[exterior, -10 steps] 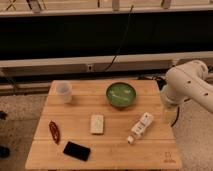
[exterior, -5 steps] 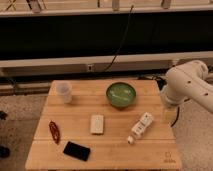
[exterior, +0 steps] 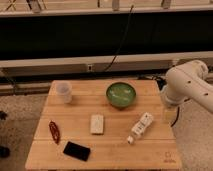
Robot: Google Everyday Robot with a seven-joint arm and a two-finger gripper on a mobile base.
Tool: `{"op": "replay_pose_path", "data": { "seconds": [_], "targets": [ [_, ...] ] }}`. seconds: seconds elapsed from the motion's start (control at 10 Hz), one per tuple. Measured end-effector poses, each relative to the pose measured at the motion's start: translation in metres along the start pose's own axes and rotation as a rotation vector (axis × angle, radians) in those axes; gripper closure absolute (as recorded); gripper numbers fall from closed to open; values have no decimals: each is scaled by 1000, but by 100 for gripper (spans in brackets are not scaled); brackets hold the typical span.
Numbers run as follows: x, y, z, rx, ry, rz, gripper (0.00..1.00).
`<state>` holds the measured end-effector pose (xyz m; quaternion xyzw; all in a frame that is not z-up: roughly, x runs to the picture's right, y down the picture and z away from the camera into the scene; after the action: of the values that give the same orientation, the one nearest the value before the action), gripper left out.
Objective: Wipe the white sponge on the table
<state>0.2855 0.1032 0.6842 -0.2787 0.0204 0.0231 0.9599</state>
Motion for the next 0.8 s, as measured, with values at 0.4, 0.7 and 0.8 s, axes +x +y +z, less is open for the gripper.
{"op": "replay_pose_path", "data": {
  "seconds": [0.4, 0.7, 0.8],
  "targets": [
    [-17, -4, 3, 2, 12, -40, 20],
    [-61, -10, 8, 8, 30, -112, 20],
    [-68, -12, 10, 10, 36, -135, 20]
  ]
}}
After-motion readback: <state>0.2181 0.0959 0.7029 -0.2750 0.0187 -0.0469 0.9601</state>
